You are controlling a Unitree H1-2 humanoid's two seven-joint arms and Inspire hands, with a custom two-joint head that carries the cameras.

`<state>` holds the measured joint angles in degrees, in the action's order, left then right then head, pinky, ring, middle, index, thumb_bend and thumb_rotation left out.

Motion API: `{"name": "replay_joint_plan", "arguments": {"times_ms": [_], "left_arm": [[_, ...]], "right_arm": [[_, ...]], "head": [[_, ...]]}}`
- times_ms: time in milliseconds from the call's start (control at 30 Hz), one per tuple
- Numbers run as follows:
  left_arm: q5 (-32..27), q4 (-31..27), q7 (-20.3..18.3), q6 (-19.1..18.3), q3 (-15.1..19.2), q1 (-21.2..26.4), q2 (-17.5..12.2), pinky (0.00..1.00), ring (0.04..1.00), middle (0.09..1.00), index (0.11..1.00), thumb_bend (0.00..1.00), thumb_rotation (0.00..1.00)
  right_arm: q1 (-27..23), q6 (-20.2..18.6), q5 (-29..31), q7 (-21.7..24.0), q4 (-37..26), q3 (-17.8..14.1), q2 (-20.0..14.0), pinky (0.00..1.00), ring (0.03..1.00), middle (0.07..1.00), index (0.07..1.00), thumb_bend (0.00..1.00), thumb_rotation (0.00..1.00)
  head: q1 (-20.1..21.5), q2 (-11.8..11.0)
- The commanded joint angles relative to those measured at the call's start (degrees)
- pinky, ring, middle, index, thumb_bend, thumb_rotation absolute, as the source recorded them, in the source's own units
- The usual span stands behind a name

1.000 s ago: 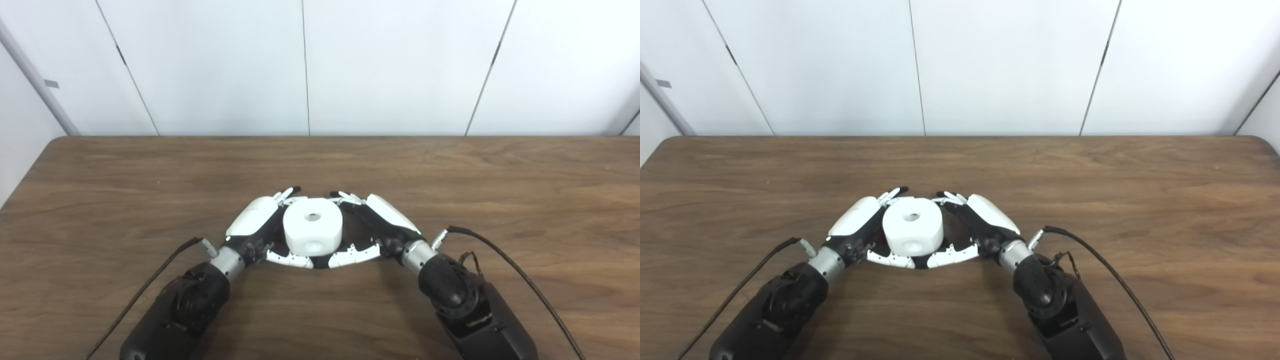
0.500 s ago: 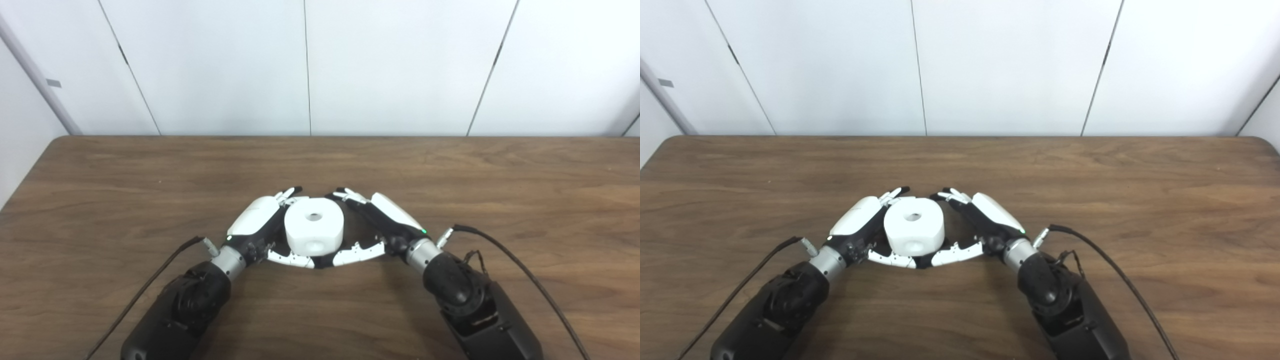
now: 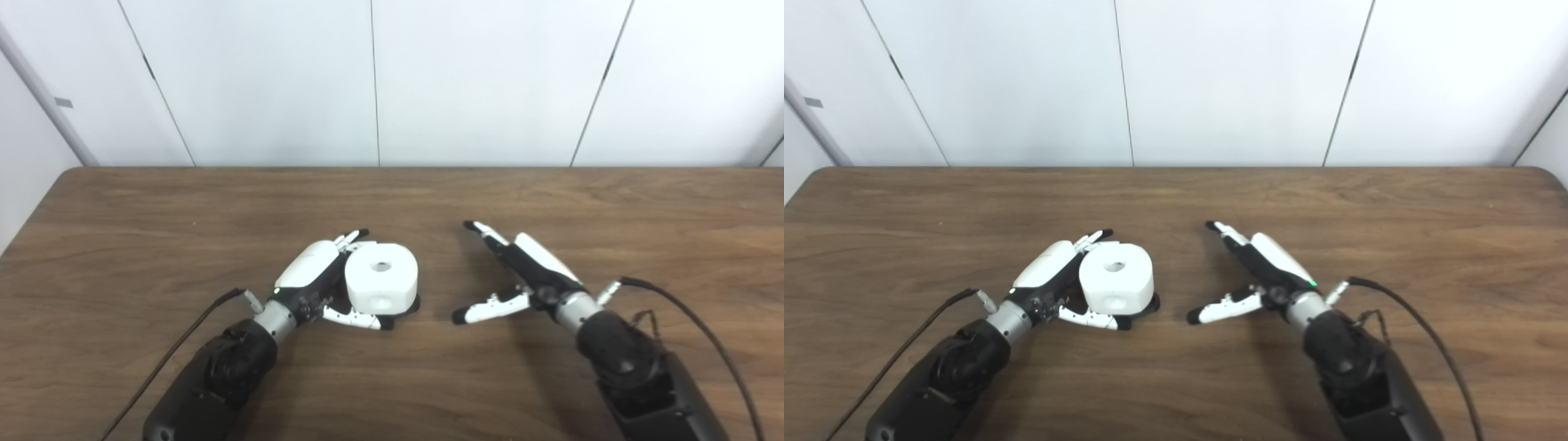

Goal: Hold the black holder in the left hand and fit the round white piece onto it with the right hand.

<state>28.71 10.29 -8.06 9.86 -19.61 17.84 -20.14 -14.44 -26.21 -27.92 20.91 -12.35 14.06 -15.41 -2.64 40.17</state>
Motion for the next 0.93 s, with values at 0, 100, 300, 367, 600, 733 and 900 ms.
{"name": "replay_joint_plan", "arguments": {"times_ms": [0, 100, 300, 367, 600, 733, 900], "left_arm": [[0.6, 0.4, -1.8, -0.8, 0.4, -0.1, -2.0, 1.00, 1.000, 0.881, 0.483, 0.52, 0.05], [0.9, 0.7, -2.2, -0.5, 0.5, 0.1, -2.4, 1.00, 1.000, 0.882, 0.483, 0.52, 0.05], [1.3, 0.3, -3.3, -1.2, 0.8, 0.6, -2.6, 1.00, 1.000, 0.886, 0.484, 0.52, 0.05], [2.2, -0.5, -4.1, -2.5, 0.5, 0.8, -2.8, 1.00, 1.000, 0.927, 0.597, 0.76, 0.09], [-2.0, -2.6, -13.3, -7.7, 0.8, 2.0, -5.3, 1.00, 1.000, 1.000, 0.997, 1.00, 0.22], [-7.2, -5.1, -19.6, -10.4, 2.2, 2.1, -8.5, 1.00, 1.000, 1.000, 1.000, 1.00, 0.17], [-12.0, -7.5, -23.5, -13.0, 4.9, 1.2, -12.8, 1.00, 1.000, 1.000, 1.000, 1.00, 0.01]], "right_arm": [[0.2, -0.6, 1.6, 0.2, -1.5, -2.3, -1.1, 0.95, 1.000, 1.000, 0.978, 0.92, 0.20], [1.3, -0.5, 2.1, 0.1, -2.0, -3.4, -1.8, 0.95, 1.000, 1.000, 0.984, 0.89, 0.18], [2.6, -0.2, 2.2, -1.9, -2.5, -3.4, -0.9, 0.94, 1.000, 0.990, 0.971, 0.87, 0.19], [2.6, -0.4, 2.2, -2.2, -2.6, -3.3, -0.4, 0.93, 1.000, 0.997, 0.973, 0.87, 0.19], [3.0, 2.8, 3.3, -7.0, -1.0, -4.2, 2.4, 0.91, 0.995, 0.987, 0.950, 0.80, 0.26], [3.7, 3.6, 5.2, -9.5, 0.1, -5.9, 4.6, 0.82, 0.959, 0.982, 0.945, 0.71, 0.29], [4.4, 4.3, 8.0, -12.2, -0.1, -8.0, 6.4, 0.90, 0.957, 0.966, 0.935, 0.68, 0.26]], "head": [[0.2, 0.1], [0.6, 0.0], [1.5, -0.3], [1.9, -0.3], [2.2, -0.8], [2.7, -0.7], [3.9, -0.3]]}}
